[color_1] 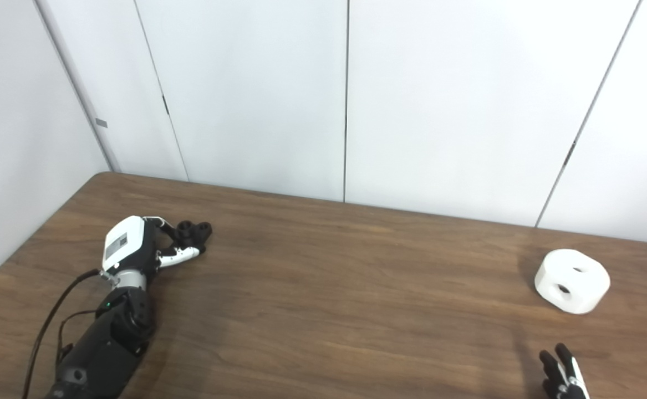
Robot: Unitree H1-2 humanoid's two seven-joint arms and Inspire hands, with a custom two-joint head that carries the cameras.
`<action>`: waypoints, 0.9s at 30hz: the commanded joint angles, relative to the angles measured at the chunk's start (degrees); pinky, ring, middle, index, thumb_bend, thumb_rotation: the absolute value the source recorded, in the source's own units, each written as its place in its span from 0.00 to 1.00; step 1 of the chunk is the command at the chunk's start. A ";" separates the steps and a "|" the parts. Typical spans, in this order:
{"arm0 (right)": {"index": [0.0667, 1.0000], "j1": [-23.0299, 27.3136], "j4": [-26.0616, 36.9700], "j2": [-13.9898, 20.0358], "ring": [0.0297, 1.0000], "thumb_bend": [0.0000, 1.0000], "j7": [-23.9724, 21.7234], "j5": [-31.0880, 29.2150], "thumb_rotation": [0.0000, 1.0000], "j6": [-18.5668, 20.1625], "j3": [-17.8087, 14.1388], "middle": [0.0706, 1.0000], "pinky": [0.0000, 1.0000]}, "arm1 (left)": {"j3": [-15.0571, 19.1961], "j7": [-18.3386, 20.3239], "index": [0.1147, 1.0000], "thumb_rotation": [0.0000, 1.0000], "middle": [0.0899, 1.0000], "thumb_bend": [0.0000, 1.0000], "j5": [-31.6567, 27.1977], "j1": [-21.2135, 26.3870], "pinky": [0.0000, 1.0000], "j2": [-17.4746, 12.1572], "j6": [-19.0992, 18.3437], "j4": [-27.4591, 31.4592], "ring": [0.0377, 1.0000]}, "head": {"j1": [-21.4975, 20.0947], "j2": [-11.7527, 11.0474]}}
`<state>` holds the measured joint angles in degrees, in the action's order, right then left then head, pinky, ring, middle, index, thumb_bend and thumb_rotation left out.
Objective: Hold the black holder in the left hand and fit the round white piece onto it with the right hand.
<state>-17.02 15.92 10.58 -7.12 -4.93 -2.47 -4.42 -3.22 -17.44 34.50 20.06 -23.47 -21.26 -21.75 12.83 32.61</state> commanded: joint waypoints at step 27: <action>1.00 -1.49 0.98 -0.31 0.99 0.58 0.68 2.41 1.00 2.34 0.45 0.95 1.00 | -5.87 4.67 0.42 0.05 0.77 0.52 0.84 -3.08 0.77 0.48 5.72 9.07 0.87 | -2.44 0.72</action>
<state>-17.09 16.30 10.36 -6.88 -3.17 -2.26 -4.06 -8.05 -14.63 34.89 16.51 -23.34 -17.02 -14.49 10.46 33.22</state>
